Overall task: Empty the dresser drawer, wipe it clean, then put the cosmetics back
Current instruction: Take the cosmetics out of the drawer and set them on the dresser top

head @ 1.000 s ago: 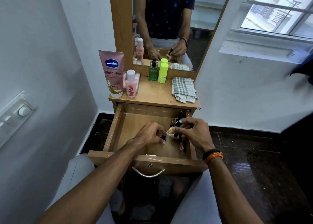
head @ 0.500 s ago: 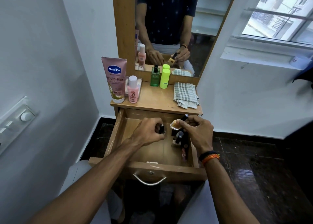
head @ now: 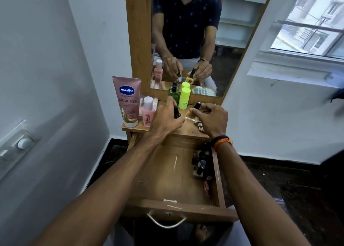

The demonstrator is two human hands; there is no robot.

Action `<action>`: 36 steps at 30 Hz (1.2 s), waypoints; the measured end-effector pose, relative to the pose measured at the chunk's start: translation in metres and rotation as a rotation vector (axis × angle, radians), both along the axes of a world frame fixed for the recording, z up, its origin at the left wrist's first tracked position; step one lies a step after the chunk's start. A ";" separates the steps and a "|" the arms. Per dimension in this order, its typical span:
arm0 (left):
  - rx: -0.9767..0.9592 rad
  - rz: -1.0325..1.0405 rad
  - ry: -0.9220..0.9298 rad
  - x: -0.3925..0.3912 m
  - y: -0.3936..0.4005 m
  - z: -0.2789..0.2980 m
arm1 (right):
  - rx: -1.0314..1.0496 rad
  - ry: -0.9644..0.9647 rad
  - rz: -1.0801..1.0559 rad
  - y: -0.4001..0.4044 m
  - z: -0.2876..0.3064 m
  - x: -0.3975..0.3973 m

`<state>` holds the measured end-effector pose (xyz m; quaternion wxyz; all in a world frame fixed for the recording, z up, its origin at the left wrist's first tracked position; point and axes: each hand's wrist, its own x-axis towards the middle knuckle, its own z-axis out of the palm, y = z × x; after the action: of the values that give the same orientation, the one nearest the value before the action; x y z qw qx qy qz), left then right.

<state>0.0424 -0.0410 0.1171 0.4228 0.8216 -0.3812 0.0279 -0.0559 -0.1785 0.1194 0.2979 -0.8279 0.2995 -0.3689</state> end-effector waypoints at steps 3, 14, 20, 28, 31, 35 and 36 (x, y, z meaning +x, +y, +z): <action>0.028 0.019 -0.027 0.011 -0.012 -0.001 | -0.012 0.008 0.002 -0.008 -0.003 0.019; 0.012 0.185 0.038 0.029 -0.040 -0.011 | 0.031 0.081 0.028 -0.023 -0.019 0.054; -0.067 0.207 0.087 0.028 -0.043 -0.023 | 0.032 0.107 0.047 -0.028 -0.030 0.052; -0.107 0.240 0.152 0.031 -0.044 -0.032 | 0.057 0.146 0.113 -0.028 -0.035 0.050; -0.144 0.271 0.170 0.033 -0.045 -0.034 | 0.069 0.146 0.118 -0.026 -0.034 0.054; -0.164 0.293 0.189 0.033 -0.047 -0.035 | 0.060 0.133 0.099 -0.022 -0.034 0.057; -0.165 0.298 0.191 0.033 -0.047 -0.035 | 0.052 0.130 0.090 -0.022 -0.034 0.057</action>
<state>0.0751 -0.0883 0.0824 0.5144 0.8303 -0.2099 0.0433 0.0013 -0.2001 0.0850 0.3155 -0.8548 0.2900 -0.2927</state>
